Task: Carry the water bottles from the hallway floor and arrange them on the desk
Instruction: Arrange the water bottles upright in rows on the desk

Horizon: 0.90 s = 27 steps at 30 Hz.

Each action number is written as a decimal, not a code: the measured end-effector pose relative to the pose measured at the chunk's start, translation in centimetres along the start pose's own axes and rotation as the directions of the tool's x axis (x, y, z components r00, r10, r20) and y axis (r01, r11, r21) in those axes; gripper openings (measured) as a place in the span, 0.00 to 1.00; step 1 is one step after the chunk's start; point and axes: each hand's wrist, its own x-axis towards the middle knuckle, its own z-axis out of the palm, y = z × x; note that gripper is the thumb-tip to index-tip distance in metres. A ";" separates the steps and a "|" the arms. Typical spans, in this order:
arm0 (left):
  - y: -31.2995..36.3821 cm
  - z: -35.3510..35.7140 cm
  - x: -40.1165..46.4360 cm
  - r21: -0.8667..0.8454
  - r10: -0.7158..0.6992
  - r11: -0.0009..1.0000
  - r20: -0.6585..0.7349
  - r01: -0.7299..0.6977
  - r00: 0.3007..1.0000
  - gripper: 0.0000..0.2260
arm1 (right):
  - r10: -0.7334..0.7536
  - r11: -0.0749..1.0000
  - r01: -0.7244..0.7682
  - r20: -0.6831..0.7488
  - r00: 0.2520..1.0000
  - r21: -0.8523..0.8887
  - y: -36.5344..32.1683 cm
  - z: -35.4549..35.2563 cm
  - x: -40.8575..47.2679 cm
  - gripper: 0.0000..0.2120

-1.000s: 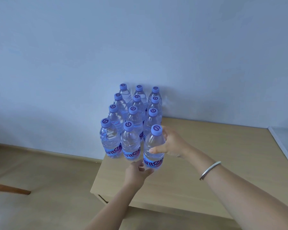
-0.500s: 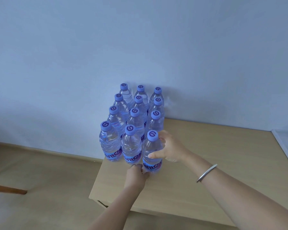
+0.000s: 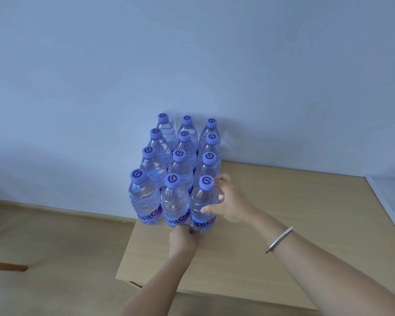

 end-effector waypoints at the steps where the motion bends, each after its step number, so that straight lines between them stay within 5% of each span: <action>1: 0.0 0.0 0.0 0.003 0.001 1.000 0.001 -0.001 1.000 0.13 | 0.005 1.000 -0.005 -0.002 1.000 0.007 0.1 0.1 0.0 0.30; 11: 0.3 -1.0 -1.0 0.050 0.002 0.999 0.040 -0.004 0.999 0.18 | 0.016 1.000 -0.014 -0.110 0.994 0.018 0.0 1.1 -1.0 0.32; 15: -0.3 -2.1 -2.2 0.117 0.035 0.992 0.074 -0.044 0.997 0.10 | 0.078 0.997 -0.078 -0.183 0.980 0.005 -0.2 1.8 -1.9 0.27; 27: -3.6 -6.7 -8.0 0.361 0.168 0.917 0.036 -0.170 0.985 0.17 | 0.187 0.960 -0.229 -0.235 0.954 -0.165 -1.1 4.2 -9.8 0.37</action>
